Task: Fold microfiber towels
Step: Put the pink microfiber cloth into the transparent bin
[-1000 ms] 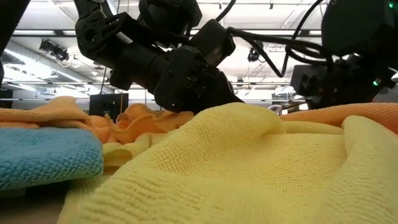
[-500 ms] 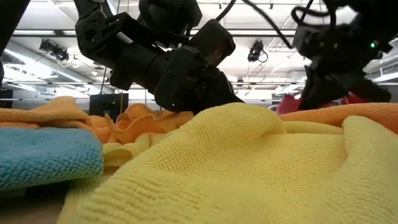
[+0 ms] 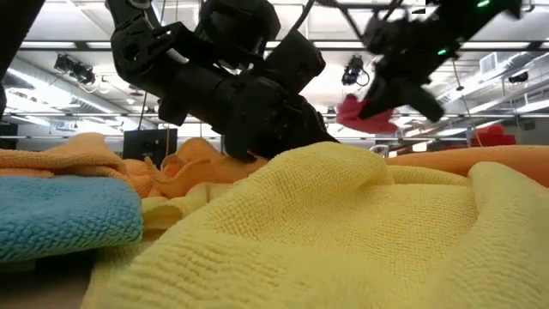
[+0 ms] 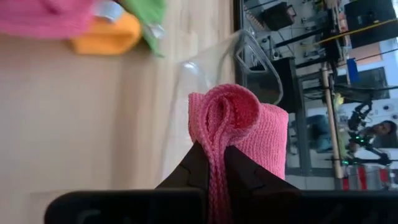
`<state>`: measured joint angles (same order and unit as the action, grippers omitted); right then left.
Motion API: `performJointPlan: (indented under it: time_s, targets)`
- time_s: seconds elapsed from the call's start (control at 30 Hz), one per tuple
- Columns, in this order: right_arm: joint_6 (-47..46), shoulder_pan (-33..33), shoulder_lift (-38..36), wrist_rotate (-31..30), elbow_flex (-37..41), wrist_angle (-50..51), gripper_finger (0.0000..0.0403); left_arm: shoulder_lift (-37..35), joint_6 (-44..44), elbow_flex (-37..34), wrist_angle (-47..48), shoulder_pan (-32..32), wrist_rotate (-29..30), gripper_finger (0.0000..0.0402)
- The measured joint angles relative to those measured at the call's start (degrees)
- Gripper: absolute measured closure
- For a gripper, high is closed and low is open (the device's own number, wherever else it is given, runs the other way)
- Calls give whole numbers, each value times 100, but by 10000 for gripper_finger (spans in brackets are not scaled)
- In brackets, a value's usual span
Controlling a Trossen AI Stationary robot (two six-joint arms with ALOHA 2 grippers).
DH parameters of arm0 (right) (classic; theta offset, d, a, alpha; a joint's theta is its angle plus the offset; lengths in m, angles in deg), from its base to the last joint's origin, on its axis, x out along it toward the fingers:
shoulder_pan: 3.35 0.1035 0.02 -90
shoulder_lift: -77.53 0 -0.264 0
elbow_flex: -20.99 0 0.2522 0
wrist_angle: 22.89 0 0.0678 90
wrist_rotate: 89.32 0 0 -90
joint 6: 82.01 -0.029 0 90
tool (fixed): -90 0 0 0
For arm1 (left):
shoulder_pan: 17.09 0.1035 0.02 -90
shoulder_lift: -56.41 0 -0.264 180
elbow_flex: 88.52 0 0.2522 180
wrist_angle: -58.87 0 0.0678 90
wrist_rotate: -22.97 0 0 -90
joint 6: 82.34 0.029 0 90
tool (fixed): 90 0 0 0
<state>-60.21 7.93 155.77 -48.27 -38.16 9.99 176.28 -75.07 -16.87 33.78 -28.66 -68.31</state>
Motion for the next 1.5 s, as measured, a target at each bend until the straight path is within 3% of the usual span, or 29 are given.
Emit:
performJointPlan:
  time_s: [0.27,0.6,1.0,1.2,1.5]
  targets:
    - [1479,-1352,191,760,-2,-868,368,0,237,0,119,495,26,376]
    - [1783,-2378,365,1645,-323,-681,366,0,413,0,89,1448,38,378]
    - [1432,-2958,1892,1961,-2289,1506,366,0,432,0,-165,1897,37,382]
    - [1379,-3028,2163,2657,-2437,1577,366,0,439,0,-374,1876,37,377]
    - [1067,-3250,2387,2674,-2437,1645,366,0,406,0,-328,1750,38,374]
